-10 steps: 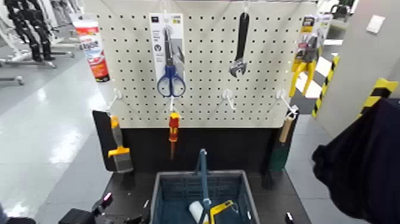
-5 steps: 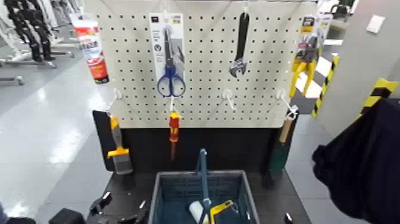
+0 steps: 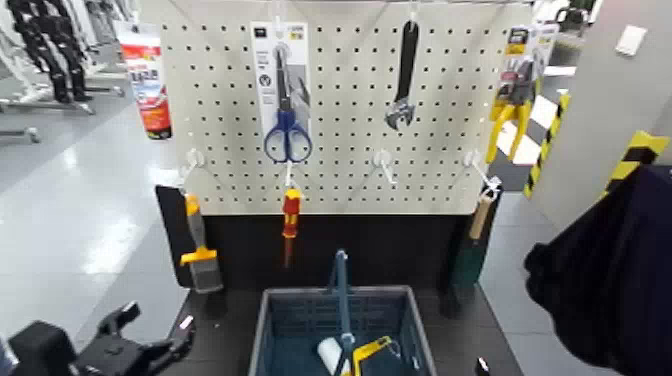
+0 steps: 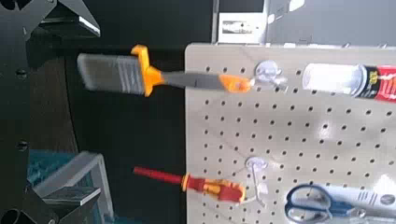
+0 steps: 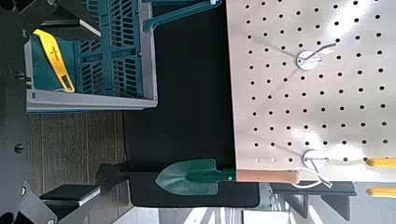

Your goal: Put the yellow paint brush into the crate.

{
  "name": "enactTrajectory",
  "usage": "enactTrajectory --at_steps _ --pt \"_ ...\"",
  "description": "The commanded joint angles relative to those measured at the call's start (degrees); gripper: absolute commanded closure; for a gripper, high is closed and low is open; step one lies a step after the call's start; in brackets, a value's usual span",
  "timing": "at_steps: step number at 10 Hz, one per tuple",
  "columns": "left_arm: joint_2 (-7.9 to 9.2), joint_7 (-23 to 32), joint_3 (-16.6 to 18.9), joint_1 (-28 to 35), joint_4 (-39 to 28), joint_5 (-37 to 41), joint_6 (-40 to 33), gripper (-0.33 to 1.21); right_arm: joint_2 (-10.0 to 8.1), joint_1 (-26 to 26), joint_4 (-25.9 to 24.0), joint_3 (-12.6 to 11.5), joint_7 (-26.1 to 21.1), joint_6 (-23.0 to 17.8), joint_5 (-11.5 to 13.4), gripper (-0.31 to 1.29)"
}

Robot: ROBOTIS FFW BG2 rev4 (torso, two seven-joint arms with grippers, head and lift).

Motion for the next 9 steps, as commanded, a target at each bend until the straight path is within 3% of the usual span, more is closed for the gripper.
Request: enactTrajectory --at_steps 1,6,9 --pt "2.76 -1.65 3.8 -2.25 0.18 -0.28 2.25 0.11 0.0 -0.09 -0.1 0.09 0.16 0.52 0.0 0.14" --pt "9.61 -8.77 3.36 -11.13 7.47 1.92 6.46 0.12 0.0 -0.36 -0.1 0.35 0.6 1.14 -0.09 0.14" --pt "11.99 -11.93 1.78 -15.7 12.48 2.97 7.08 0.12 0.0 -0.44 -0.1 0.26 0.86 1.31 -0.18 0.14"
